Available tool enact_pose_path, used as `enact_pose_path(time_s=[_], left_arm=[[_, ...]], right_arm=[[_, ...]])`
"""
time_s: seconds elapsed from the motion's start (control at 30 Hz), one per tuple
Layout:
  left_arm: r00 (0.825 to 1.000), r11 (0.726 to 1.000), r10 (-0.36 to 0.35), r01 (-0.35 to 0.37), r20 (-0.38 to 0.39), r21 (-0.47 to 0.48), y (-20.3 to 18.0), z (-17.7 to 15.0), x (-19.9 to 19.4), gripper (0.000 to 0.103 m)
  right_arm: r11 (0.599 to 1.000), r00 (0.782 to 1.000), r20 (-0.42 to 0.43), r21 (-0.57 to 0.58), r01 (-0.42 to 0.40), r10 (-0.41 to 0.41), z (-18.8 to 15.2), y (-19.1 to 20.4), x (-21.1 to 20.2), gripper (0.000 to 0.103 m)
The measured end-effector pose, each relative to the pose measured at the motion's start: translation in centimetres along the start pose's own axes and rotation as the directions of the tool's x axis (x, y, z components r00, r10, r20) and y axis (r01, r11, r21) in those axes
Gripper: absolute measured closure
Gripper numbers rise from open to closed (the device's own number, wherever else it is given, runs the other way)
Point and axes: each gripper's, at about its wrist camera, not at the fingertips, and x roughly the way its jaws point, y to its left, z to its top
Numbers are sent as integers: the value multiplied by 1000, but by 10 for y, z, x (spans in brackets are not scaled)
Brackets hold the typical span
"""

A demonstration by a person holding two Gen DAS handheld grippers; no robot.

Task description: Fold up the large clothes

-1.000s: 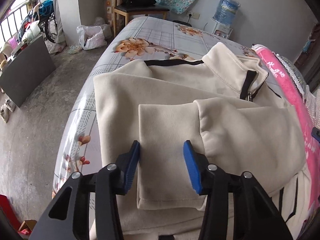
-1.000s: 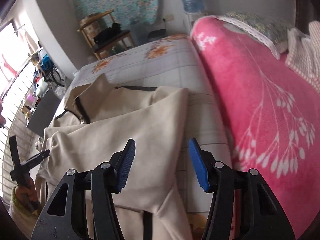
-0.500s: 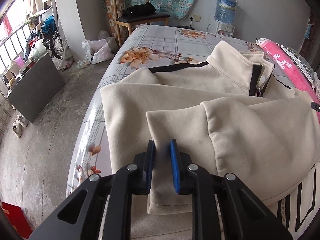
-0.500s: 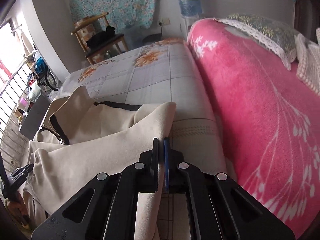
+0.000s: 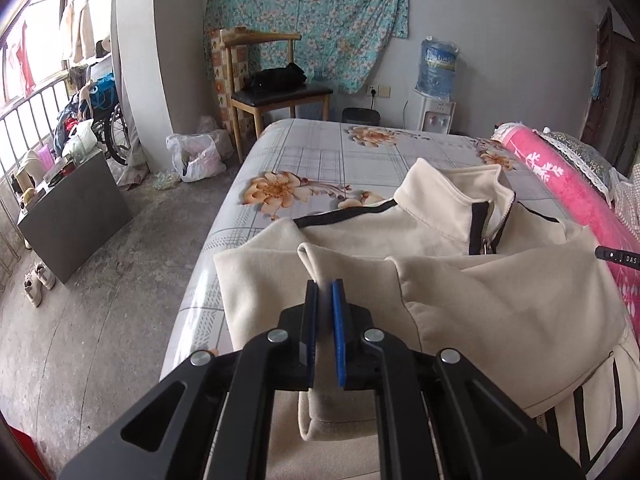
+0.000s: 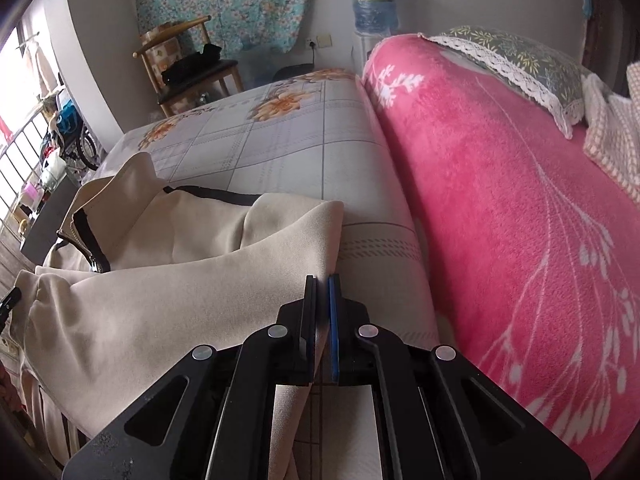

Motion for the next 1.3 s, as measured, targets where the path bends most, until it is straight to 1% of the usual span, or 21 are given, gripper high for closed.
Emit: enact_pose_path(time_s=[0.1, 0.17, 0.27, 0.33, 0.47, 0.53, 0.6, 0.63, 0.7, 0.73, 0.77, 0.83, 0.87, 0.93, 1.0, 1.07, 1.1, 1.13, 1.17, 1.2, 1.3], left_arm=[[996, 998, 56, -54, -76, 31, 0, -5, 18, 96], [980, 996, 87, -79, -177, 50, 2, -16, 43, 96], [982, 993, 105, -95, -156, 66, 1, -19, 42, 96], [982, 994, 102, -93, -162, 61, 1, -18, 40, 95], [985, 993, 108, -101, -136, 59, 4, -12, 27, 93], [987, 989, 138, -132, -81, 71, 3, -7, 15, 93], [993, 991, 115, -112, -33, 75, -2, -4, 3, 93], [996, 993, 90, -87, -27, 79, -6, -4, 0, 93], [998, 996, 25, -21, -50, 89, -16, -7, 0, 93], [996, 995, -11, 20, -87, 99, -21, -11, 5, 93], [991, 993, -26, 40, -131, 109, -27, -17, 12, 93], [974, 989, -12, 45, -226, 142, -36, -29, 31, 93], [981, 988, -3, 33, -192, 152, -38, -32, 28, 92], [977, 986, 26, 10, -211, 165, -36, -32, 23, 90], [977, 991, -20, 48, -214, 128, -30, -32, 11, 87], [977, 990, -38, 66, -211, 125, -29, -36, 1, 76], [976, 989, -34, 64, -217, 133, -31, -40, -2, 67], [972, 988, -26, 61, -233, 144, -33, -45, 0, 63], [969, 987, -17, 57, -247, 153, -34, -50, 2, 62], [972, 987, -16, 52, -233, 151, -34, -52, -1, 61], [974, 993, 6, 20, -227, 113, -30, -52, -17, 60]], right_arm=[[1000, 1000, -7, 28, -9, 9, -2, -5, 4, 99], [999, 1000, -9, 33, -11, 11, -2, -5, 4, 99], [999, 1000, -10, 31, -8, 8, -2, -5, 4, 99], [1000, 1000, -13, 20, 15, -15, 0, -5, 1, 94], [999, 996, 67, -6, 53, -52, 3, -2, -30, 75], [999, 995, 95, -47, 0, 4, 0, 7, -48, 69], [991, 993, 78, -111, -78, 87, -7, 23, -59, 62], [982, 991, 55, -151, -113, 122, -13, 33, -61, 61], [961, 987, -1, -227, -158, 162, -27, 51, -60, 61], [952, 985, -29, -251, -172, 171, -34, 56, -57, 61], [947, 985, -58, -270, -175, 165, -40, 60, -52, 61], [949, 987, -122, -285, -137, 106, -52, 61, -33, 60], [955, 986, -157, -278, -104, 62, -56, 58, -22, 61], [963, 986, -150, -249, -104, 67, -59, 53, -27, 62], [964, 990, -118, -244, -107, 80, -62, 55, -46, 59], [954, 987, -101, -261, -145, 122, -69, 60, -60, 56], [950, 987, -108, -278, -143, 117, -74, 63, -60, 54], [945, 988, -123, -302, -122, 88, -80, 66, -55, 54], [941, 989, -141, -325, -90, 45, -85, 68, -47, 54], [940, 988, -156, -333, -71, 19, -89, 68, -41, 54], [948, 993, -120, -319, -24, -15, -93, 71, -57, 54]])
